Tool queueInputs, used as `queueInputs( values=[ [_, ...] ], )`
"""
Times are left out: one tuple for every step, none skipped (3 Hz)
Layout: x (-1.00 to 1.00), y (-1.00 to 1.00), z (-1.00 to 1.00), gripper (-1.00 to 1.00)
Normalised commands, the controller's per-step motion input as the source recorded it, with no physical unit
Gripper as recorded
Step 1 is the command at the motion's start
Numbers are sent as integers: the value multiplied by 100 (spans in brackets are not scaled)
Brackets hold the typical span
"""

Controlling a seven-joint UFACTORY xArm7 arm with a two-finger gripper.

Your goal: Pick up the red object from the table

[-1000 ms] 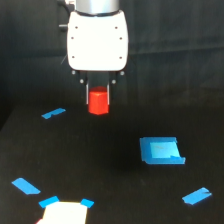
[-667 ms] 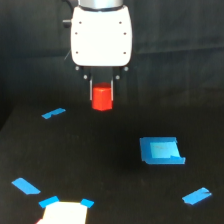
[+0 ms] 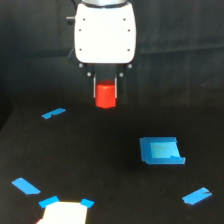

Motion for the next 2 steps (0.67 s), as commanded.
queueInputs(
  values=[
    [-43, -10, -5, -100],
    [-40, -65, 11, -99]
  ],
)
